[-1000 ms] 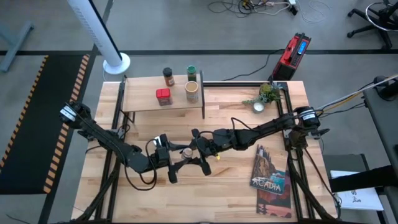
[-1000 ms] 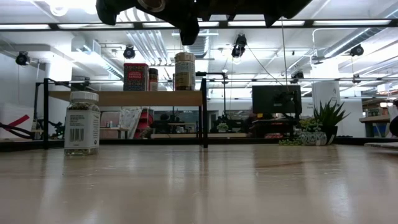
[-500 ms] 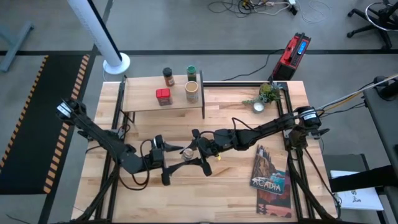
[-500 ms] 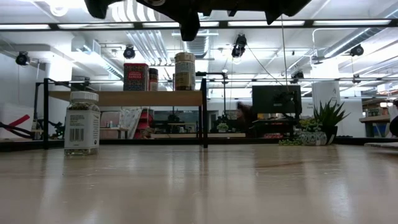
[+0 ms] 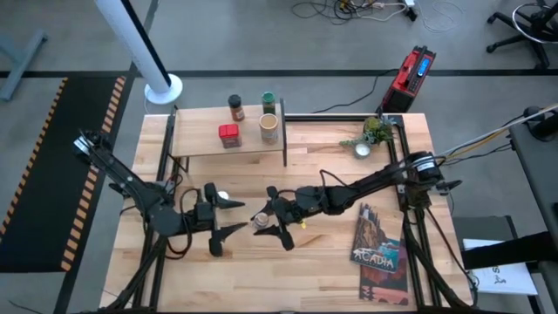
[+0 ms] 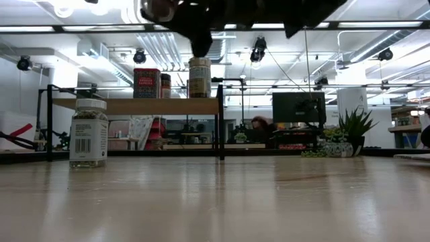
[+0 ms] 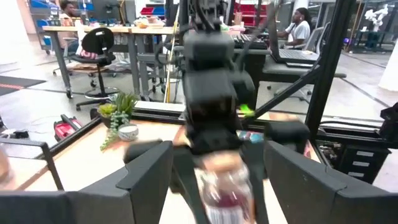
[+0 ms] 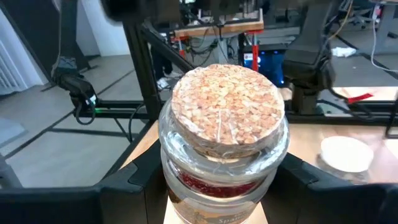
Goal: Shelf spices
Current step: Remove the transparent seasoning bottle from the shelf
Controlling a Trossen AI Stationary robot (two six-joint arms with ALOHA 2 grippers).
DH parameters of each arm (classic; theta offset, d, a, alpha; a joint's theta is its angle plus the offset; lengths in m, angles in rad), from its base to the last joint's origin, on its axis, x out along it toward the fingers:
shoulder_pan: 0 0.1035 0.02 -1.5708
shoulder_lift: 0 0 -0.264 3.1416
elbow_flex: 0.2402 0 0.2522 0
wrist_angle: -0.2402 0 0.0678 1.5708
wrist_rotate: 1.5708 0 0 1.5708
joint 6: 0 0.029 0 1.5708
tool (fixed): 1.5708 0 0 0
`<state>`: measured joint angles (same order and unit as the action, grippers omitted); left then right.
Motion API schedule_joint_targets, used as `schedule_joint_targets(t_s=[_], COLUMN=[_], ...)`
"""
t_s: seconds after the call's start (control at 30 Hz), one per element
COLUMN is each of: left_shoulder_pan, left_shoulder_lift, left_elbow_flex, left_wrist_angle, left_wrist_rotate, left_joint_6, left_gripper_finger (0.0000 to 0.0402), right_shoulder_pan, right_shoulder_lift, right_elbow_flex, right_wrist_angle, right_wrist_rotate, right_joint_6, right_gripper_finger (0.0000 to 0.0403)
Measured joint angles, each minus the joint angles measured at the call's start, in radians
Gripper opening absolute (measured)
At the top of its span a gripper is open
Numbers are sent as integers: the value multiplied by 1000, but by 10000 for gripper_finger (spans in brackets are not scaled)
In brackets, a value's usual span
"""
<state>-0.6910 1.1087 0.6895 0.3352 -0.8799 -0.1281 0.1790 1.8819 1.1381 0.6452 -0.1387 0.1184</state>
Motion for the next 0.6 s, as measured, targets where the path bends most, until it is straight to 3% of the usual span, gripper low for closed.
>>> schedule_joint_targets(t_s=[0.17,0.33,0.6], left_shoulder_pan=[0,0,0], left_shoulder_lift=[-49,-86,-151], left_elbow_flex=[1,1,2], left_wrist_angle=[1,-2,0], left_wrist_rotate=[-14,-97,-192], left_joint_6=[78,140,169], left_gripper_finger=[227,217,214], right_shoulder_pan=[0,4,7], right_shoulder_lift=[53,123,298], right_elbow_flex=[13,88,327], right_wrist_angle=[54,46,-81], right_wrist_rotate=[-22,-45,-102], right_joint_6=[28,38,13], right_gripper_finger=[172,172,172])
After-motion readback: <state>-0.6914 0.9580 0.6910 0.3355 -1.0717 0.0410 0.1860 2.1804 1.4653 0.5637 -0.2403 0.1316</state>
